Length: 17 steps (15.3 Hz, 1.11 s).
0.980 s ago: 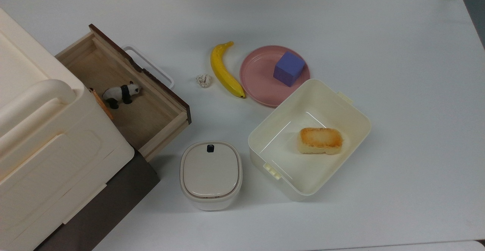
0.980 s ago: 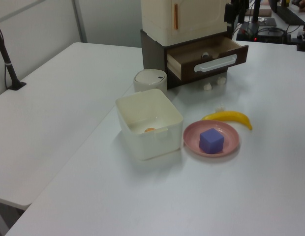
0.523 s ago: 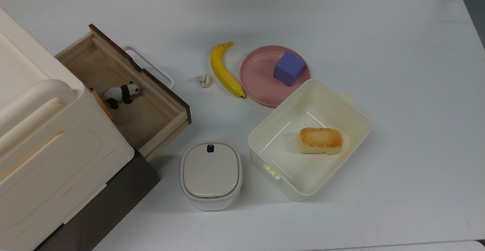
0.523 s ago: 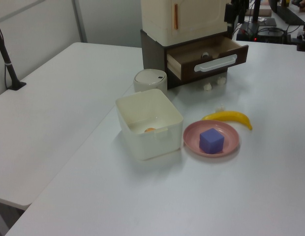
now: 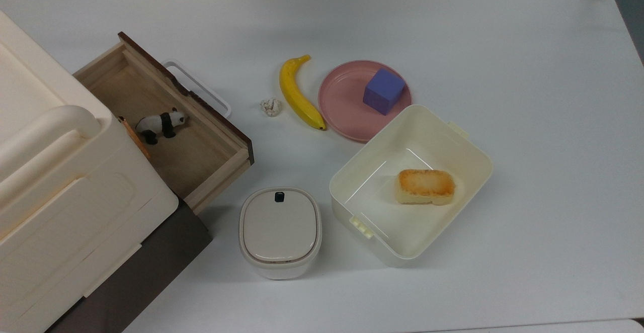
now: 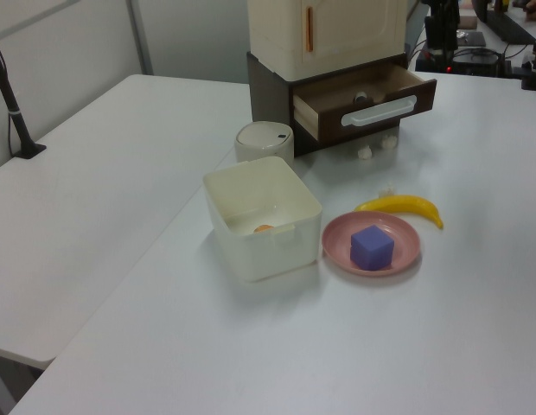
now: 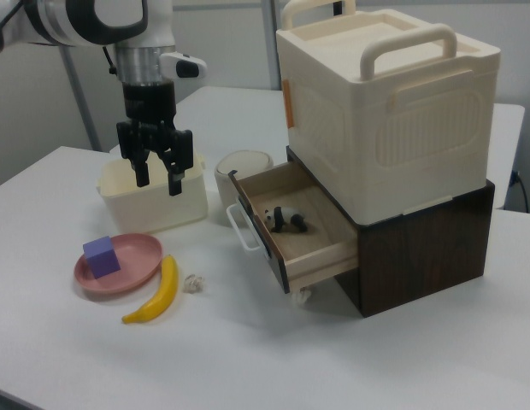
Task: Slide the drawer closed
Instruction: 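Move the gripper to the open drawer's front face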
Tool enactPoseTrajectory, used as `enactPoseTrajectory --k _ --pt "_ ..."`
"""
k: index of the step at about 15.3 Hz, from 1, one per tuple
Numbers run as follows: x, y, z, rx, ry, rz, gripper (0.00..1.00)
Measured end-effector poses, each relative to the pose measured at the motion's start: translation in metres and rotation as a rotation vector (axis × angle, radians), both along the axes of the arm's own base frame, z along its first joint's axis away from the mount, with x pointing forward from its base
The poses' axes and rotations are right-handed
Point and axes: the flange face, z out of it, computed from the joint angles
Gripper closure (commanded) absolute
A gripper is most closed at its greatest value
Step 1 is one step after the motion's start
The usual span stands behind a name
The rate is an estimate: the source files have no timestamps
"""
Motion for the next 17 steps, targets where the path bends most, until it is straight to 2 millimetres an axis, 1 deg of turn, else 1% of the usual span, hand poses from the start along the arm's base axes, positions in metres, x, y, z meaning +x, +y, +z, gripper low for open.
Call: enactPoseTrajectory --k 5,7,12,13,17 --pt "0.0 0.0 -0.002 -0.014 0.008 -0.062 1.0" --pt "0.0 0.0 -0.011 -0.014 0.028 -0.071 1.0" --pt "0.002 -0.001 -0.055 -0.016 0.073 -0.087 1.0" --pt "0.005 -0.001 -0.069 -0.022 0.07 -0.106 1.0" --pt "0.021 -0.002 -0.112 -0.041 0.059 -0.167 1.0"
